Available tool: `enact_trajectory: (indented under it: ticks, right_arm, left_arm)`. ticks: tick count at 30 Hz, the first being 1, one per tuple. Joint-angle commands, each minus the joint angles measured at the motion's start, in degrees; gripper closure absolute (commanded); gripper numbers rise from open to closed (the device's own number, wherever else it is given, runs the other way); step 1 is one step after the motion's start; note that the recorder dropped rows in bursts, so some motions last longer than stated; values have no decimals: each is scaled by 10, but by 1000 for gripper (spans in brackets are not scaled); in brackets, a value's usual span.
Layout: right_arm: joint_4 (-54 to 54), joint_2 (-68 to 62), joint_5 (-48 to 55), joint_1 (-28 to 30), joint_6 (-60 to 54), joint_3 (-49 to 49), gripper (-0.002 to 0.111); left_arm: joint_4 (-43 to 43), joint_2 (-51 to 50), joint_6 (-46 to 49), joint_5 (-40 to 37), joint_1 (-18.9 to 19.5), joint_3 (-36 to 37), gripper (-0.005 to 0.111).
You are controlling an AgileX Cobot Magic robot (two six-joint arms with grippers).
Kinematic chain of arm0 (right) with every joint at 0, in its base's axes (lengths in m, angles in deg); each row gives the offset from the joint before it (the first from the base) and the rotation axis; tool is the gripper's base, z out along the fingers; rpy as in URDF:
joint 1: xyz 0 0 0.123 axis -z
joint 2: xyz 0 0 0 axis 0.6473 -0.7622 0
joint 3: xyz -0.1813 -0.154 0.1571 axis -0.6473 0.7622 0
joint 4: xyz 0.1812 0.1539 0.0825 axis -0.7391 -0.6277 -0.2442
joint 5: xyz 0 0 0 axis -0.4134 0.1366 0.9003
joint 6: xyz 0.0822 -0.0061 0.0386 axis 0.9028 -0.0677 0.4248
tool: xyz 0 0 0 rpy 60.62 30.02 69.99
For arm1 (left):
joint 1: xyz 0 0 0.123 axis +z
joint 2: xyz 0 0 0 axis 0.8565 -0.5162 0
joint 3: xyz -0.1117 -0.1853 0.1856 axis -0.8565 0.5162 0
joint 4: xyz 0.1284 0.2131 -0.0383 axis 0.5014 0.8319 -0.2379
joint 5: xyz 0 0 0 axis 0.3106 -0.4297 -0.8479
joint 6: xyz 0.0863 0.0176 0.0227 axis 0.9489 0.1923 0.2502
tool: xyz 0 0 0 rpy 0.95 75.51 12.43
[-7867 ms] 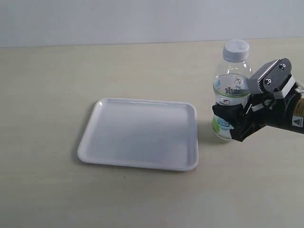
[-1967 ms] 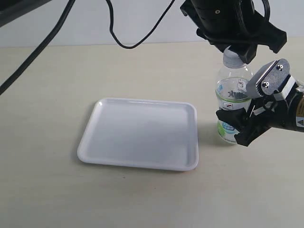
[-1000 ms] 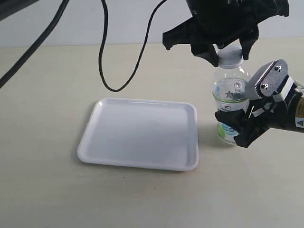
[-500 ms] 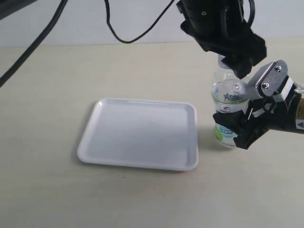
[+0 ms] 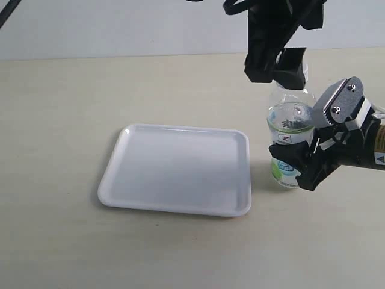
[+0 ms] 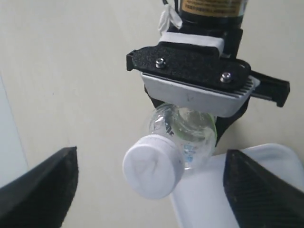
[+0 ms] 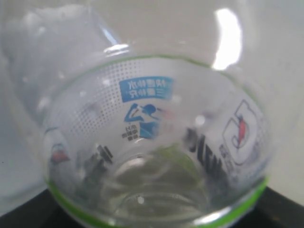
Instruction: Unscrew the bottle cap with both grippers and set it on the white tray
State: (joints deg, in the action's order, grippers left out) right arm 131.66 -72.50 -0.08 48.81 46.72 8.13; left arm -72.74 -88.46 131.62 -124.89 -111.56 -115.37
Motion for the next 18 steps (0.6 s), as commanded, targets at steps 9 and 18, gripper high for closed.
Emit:
enact_trajectory:
  ticks: [9,18]
  right_arm:
    - [60,1,23,3,-56,2,108]
    - [59,1,33,3,-70,2,108]
  left_arm:
    - [8,-12,131,1,1,0,39]
    - [8,-3,125,1,1,20,39]
